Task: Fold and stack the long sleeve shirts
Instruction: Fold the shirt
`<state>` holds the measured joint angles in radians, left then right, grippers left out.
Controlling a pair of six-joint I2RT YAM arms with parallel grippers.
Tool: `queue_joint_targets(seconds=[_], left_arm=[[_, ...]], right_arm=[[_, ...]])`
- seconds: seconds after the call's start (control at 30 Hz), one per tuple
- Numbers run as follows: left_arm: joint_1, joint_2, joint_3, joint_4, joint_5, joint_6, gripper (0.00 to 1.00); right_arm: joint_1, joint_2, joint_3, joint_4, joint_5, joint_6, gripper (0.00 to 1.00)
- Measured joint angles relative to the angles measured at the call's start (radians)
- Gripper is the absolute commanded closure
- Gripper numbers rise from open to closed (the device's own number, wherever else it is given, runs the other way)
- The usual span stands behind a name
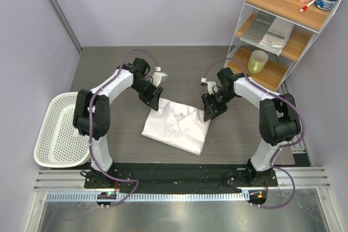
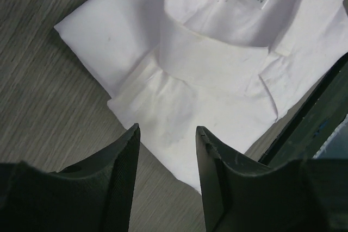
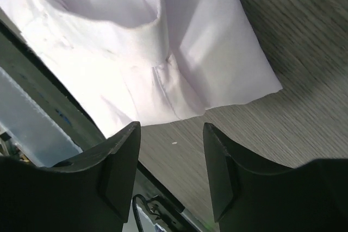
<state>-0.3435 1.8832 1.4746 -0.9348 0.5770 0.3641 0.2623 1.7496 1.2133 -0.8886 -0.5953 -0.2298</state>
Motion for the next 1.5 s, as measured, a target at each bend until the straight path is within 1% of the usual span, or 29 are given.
queue_joint_targets(seconds=[0.07,0.17,0.2,0.27,0.3,0.37,0.4,0.5,0.6,0.67,0.83,0.97,1.07,1.23,1.33,1.37,1.43,1.47,1.5], left_arm=[[0.016,0.023,-0.005,-0.001,-0.007,0.003,0.53],[0.036,0.032,-0.022,0.0,-0.009,-0.002,0.53],[0.04,0.032,-0.03,0.002,-0.009,-0.009,0.55],[0.048,0.032,-0.047,0.007,-0.008,-0.024,0.57],[0.051,0.032,-0.056,0.01,-0.008,-0.035,0.6],[0.052,0.032,-0.072,0.016,0.001,-0.056,0.62],[0.052,0.032,-0.083,0.025,0.013,-0.074,0.63],[0.052,0.022,-0.128,0.068,0.037,-0.117,0.62],[0.052,-0.008,-0.187,0.116,0.048,-0.177,0.57],[0.052,-0.017,-0.19,0.128,0.052,-0.208,0.57],[0.052,-0.008,-0.178,0.173,0.072,-0.286,0.6],[0.052,0.026,-0.171,0.19,0.079,-0.32,0.59],[0.052,0.051,-0.171,0.194,0.061,-0.337,0.57],[0.052,0.068,-0.169,0.212,0.02,-0.365,0.57],[0.052,0.068,-0.168,0.232,0.013,-0.379,0.64],[0.052,0.068,-0.168,0.241,0.015,-0.384,0.72],[0.052,0.064,-0.17,0.263,0.019,-0.39,0.8],[0.052,0.057,-0.175,0.277,0.022,-0.391,0.9],[0.052,0.043,-0.184,0.292,0.026,-0.391,0.96]], right_arm=[[0.024,0.009,-0.015,0.012,0.031,0.0,0.46],[0.044,0.045,-0.029,0.046,0.08,0.002,0.57],[0.047,0.059,-0.032,0.058,0.095,0.002,0.69],[0.051,0.084,-0.036,0.076,0.122,0.0,0.81],[0.053,0.094,-0.036,0.085,0.136,0.0,0.91],[0.053,0.114,-0.034,0.097,0.165,-0.01,0.99],[0.054,0.123,-0.028,0.098,0.179,-0.013,0.99],[0.057,0.136,0.018,0.092,0.222,-0.032,0.99],[0.057,0.136,0.061,0.095,0.245,-0.05,0.99],[0.057,0.136,0.095,0.095,0.254,-0.063,0.99],[0.056,0.136,0.118,0.093,0.266,-0.086,0.99],[0.056,0.136,0.118,0.088,0.273,-0.094,0.99],[0.056,0.136,0.118,0.087,0.276,-0.101,0.99],[0.057,0.136,0.118,0.087,0.277,-0.108,0.99],[0.056,0.136,0.118,0.087,0.278,-0.109,0.99],[0.056,0.136,0.118,0.087,0.278,-0.109,0.99],[0.056,0.136,0.118,0.087,0.28,-0.109,0.99],[0.057,0.136,0.118,0.087,0.281,-0.109,0.99],[0.056,0.136,0.118,0.086,0.282,-0.109,0.99]])
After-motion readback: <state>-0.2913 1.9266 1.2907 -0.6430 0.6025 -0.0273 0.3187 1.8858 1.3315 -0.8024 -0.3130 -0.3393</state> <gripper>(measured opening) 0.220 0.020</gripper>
